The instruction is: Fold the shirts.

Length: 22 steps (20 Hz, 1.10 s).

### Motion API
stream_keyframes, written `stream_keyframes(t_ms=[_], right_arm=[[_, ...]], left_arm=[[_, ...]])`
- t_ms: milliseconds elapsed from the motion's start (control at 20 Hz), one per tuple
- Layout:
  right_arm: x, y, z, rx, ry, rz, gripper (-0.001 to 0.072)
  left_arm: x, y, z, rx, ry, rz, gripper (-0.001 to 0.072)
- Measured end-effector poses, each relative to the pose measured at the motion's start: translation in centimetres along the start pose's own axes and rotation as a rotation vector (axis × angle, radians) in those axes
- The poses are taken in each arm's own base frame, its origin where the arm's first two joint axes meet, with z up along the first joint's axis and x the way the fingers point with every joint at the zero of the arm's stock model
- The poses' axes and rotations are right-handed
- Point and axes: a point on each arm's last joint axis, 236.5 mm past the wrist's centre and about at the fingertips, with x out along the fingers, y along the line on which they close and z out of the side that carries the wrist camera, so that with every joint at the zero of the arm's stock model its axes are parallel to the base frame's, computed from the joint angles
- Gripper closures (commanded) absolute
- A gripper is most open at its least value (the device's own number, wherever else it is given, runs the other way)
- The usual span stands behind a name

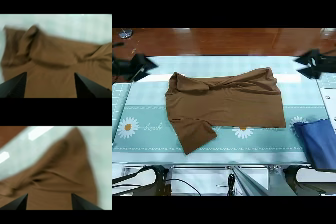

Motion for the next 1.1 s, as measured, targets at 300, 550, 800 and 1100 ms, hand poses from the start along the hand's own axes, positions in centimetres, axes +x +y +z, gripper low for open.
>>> stream_keyframes(t_ms=[300,550,800,1100], right_arm=[[-6.1,-11.5,-8.9,0.15,-0.023,-0.318,0.0091],[-3.3,-11.0,-15.8,0.224,-0.048,-0.187,0.0091],[-1.8,-9.7,-18.1,0.258,-0.051,-0.087,0.0091],[-1.4,-8.7,-19.8,0.262,0.0,-0.042,0.0092]], left_arm=[[1.4,7.3,-13.5,-0.258,0.295,0.009,0.0002],[4.1,9.2,-19.1,-0.387,0.321,-0.014,0.0002],[6.5,7.8,-18.7,-0.373,0.26,-0.096,0.0004],[8.8,6.2,-19.3,-0.265,0.276,-0.132,0.0688]])
